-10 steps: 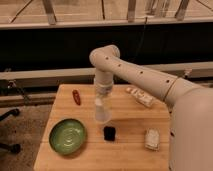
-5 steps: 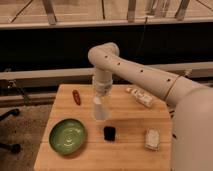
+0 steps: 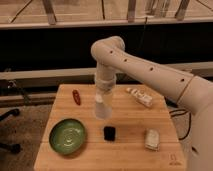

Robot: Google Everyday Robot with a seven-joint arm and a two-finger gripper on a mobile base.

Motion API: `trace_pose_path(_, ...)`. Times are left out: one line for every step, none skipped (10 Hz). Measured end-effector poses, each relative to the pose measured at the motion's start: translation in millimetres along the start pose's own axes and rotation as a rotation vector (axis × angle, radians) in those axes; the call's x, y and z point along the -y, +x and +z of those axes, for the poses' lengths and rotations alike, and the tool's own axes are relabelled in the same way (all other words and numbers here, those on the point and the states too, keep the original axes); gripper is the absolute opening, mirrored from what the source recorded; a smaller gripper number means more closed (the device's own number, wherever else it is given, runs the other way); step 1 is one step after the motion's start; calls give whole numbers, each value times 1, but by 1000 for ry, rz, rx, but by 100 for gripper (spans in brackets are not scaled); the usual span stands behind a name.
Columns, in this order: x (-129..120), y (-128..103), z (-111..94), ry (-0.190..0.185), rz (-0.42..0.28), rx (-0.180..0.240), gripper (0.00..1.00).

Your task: Place the ceramic cup over the eraser

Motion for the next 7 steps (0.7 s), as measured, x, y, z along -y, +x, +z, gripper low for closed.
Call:
trace_pose_path(-12,-4,-2,-1,2,6,0)
trace_pose_path(-21,-7,-2,-2,3,14,0)
trace_pose_path(-33,-13,-2,-1,3,27,0)
trace_pose_path(-39,-12,-1,-2,8,32,0)
trace_pose_path(-48,-11,2,-5,15,39,0)
trace_pose_path(-51,-11,5,-1,19,43,0)
trace_pose_path(-58,-7,9,-6,28,43,0)
